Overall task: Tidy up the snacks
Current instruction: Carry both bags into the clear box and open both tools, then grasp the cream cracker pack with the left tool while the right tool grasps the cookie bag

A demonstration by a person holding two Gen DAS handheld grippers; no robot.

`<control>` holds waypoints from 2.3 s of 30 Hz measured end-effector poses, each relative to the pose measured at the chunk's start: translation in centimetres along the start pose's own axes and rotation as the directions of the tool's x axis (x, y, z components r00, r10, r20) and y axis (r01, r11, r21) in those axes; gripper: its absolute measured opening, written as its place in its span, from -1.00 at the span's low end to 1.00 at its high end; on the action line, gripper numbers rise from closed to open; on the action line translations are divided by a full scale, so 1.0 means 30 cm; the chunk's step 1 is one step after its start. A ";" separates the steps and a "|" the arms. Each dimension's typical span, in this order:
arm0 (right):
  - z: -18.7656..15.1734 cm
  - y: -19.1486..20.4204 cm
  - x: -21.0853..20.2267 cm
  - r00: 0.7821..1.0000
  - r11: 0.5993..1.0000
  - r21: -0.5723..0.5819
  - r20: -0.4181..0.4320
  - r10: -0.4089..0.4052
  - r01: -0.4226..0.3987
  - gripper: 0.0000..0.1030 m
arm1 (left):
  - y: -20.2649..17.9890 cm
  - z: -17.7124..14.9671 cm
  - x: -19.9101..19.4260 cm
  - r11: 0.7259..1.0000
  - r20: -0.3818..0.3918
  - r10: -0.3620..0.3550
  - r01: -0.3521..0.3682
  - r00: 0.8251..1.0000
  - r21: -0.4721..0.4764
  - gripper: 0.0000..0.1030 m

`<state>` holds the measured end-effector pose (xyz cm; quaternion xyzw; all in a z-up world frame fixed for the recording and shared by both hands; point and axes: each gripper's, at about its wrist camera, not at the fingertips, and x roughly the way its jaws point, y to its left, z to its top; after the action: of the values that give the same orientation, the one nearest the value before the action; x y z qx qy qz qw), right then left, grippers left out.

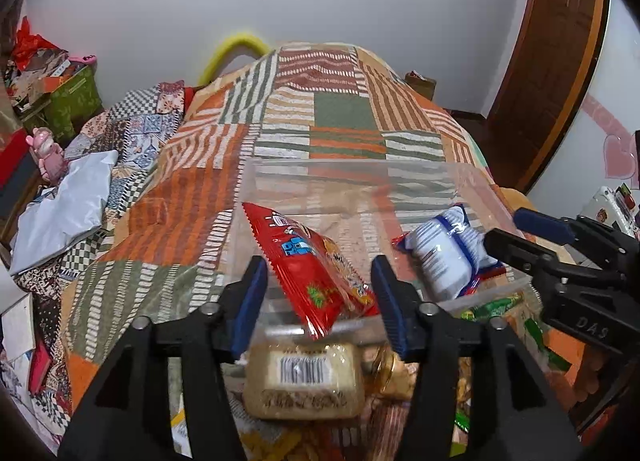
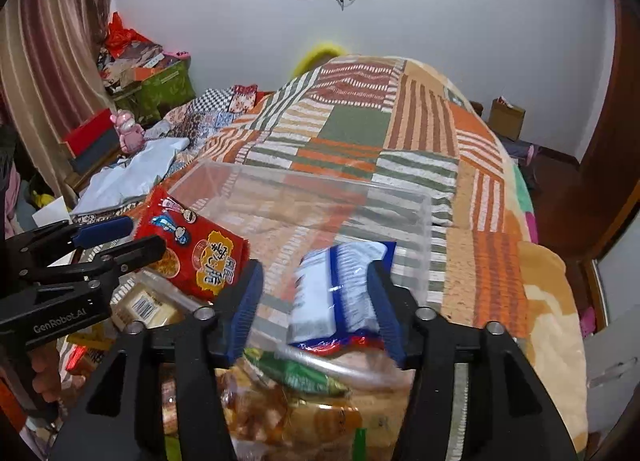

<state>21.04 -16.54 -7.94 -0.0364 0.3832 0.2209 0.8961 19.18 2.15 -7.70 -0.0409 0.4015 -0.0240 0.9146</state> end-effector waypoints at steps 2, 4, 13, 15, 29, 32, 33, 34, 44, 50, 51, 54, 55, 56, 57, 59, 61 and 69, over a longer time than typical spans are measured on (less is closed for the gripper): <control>-0.010 -0.004 -0.033 1.000 1.000 -0.003 0.024 -0.012 0.012 0.14 | 0.003 -0.009 -0.028 1.000 0.012 0.008 -0.008 1.000 0.005 0.17; -0.018 -0.003 -0.059 0.999 1.000 -0.006 0.040 -0.020 0.020 0.27 | 0.007 -0.015 -0.048 1.000 0.017 0.012 -0.013 1.000 0.008 0.26; -0.081 -0.004 -0.149 0.996 0.999 -0.015 0.076 -0.045 0.046 0.57 | 0.019 -0.074 -0.100 0.998 0.009 0.046 -0.047 0.999 0.030 0.55; -0.104 -0.008 -0.154 0.996 0.998 -0.010 0.072 -0.054 0.054 0.61 | 0.022 -0.095 -0.099 0.998 -0.006 0.048 -0.048 0.999 0.034 0.56; -0.286 -0.032 -0.106 0.998 0.998 0.042 -0.057 -0.033 0.036 0.61 | 0.035 -0.216 -0.003 0.999 -0.143 0.026 -0.022 0.989 0.032 0.57; -0.307 -0.032 -0.102 0.997 0.998 0.044 -0.067 -0.032 0.035 0.62 | 0.021 -0.226 0.023 0.999 -0.174 0.008 -0.002 0.985 0.036 0.57; -0.313 -0.037 -0.101 0.997 0.998 0.055 -0.068 -0.023 0.027 0.65 | 0.017 -0.228 0.032 0.999 -0.184 0.003 0.004 0.983 0.036 0.57; -0.316 -0.038 -0.100 0.997 0.998 0.063 -0.070 -0.017 0.022 0.67 | 0.014 -0.231 0.037 0.999 -0.186 0.005 0.002 0.983 0.041 0.57; -0.347 -0.036 -0.074 0.993 0.993 0.111 -0.102 0.053 -0.042 0.81 | 0.012 -0.233 0.086 0.999 -0.190 0.017 -0.009 0.982 0.039 0.57; -0.364 -0.037 -0.042 0.981 0.982 0.154 -0.146 0.128 -0.105 0.80 | 0.011 -0.233 0.099 0.999 -0.169 0.017 -0.011 0.986 0.037 0.55; -0.368 -0.032 -0.041 0.981 0.984 0.148 -0.148 0.125 -0.104 0.78 | 0.010 -0.234 0.100 0.999 -0.165 0.018 -0.012 0.986 0.038 0.53; -0.373 -0.021 -0.058 0.980 0.982 0.137 -0.135 0.148 -0.129 0.45 | 0.009 -0.239 0.090 0.999 -0.152 0.021 -0.014 0.988 0.044 0.51; -0.373 -0.018 -0.064 0.979 0.982 0.134 -0.131 0.153 -0.136 0.34 | 0.009 -0.241 0.085 0.999 -0.148 0.021 -0.015 0.989 0.044 0.51; -0.373 -0.015 -0.069 0.981 0.983 0.130 -0.128 0.147 -0.130 0.33 | 0.009 -0.243 0.079 0.999 -0.144 0.020 -0.014 0.989 0.042 0.51; -0.374 -0.010 -0.074 0.983 0.985 0.123 -0.122 0.135 -0.120 0.30 | 0.009 -0.244 0.073 0.999 -0.141 0.018 -0.012 0.990 0.041 0.50; -0.375 -0.003 -0.081 0.987 0.989 0.110 -0.112 0.114 -0.101 0.17 | 0.006 -0.246 0.055 0.999 -0.132 0.007 -0.001 0.991 0.041 0.50; -0.375 -0.005 -0.091 0.989 0.989 0.111 -0.101 0.109 -0.098 0.07 | 0.002 -0.250 0.035 0.999 -0.121 0.003 0.003 0.993 0.048 0.50; -0.351 -0.032 -0.148 0.996 0.990 0.121 -0.053 0.076 -0.070 -0.03 | -0.023 -0.244 -0.056 0.997 -0.056 -0.003 0.008 0.998 0.080 0.50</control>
<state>11.68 -21.50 -12.33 0.0247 0.4222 0.2293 0.8767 12.65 1.19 -11.34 -0.0047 0.4253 -0.0438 0.9040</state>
